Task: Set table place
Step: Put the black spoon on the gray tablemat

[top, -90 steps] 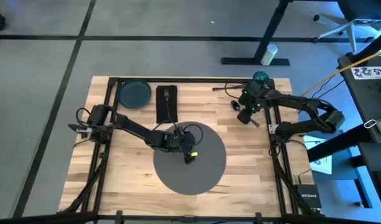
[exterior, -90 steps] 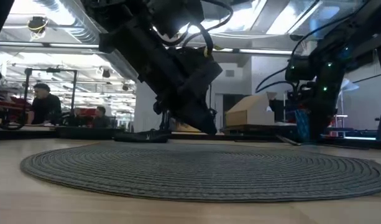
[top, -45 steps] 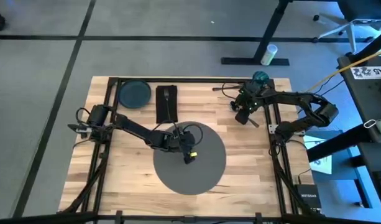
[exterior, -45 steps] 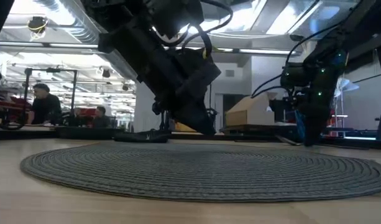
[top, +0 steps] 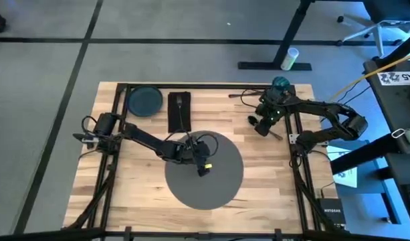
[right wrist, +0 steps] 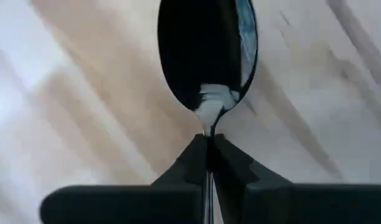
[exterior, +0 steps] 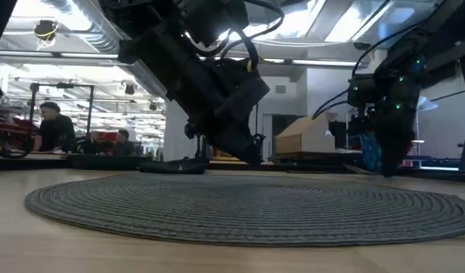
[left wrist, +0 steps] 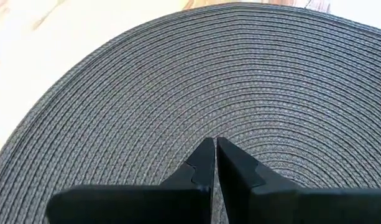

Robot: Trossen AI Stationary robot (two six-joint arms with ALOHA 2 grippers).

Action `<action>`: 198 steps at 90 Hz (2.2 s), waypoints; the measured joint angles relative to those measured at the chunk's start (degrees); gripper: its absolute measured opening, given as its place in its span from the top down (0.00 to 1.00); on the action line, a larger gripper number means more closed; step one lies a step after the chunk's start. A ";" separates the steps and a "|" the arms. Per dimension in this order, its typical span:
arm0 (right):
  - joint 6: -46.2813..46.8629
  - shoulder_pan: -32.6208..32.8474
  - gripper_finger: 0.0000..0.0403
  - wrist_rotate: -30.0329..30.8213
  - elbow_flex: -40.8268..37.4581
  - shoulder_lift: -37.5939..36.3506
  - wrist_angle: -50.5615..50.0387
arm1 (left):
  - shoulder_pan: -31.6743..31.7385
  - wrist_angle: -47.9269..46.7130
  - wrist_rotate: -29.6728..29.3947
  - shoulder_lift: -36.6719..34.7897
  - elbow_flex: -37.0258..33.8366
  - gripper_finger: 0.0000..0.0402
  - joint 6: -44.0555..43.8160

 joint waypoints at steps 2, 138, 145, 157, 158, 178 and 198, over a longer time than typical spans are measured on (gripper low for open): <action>0.53 0.01 1.00 -0.26 0.12 -0.76 -0.11 | -0.14 -0.09 -0.17 0.00 0.00 1.00 0.00; 62.79 48.37 1.00 25.05 0.26 -7.32 16.86 | -5.34 -10.23 -11.68 -2.90 0.02 1.00 -2.75; 68.24 51.84 1.00 28.26 0.26 -7.32 17.77 | -5.47 -10.30 -12.26 -4.07 0.02 1.00 -2.29; 76.32 57.35 1.00 33.98 0.28 -6.05 21.12 | -5.70 -10.16 -12.70 -5.03 0.04 1.00 -0.43; 76.88 57.79 1.00 34.38 0.28 -5.80 21.46 | -5.72 -10.16 -12.83 -5.03 0.04 1.00 -0.31; 80.30 63.10 1.00 37.29 0.37 5.37 33.39 | -5.69 -10.23 -13.37 -5.03 0.04 1.00 0.72; 80.86 63.26 1.00 34.00 5.46 16.24 34.74 | -6.04 -10.13 -13.35 -5.03 0.04 1.00 0.46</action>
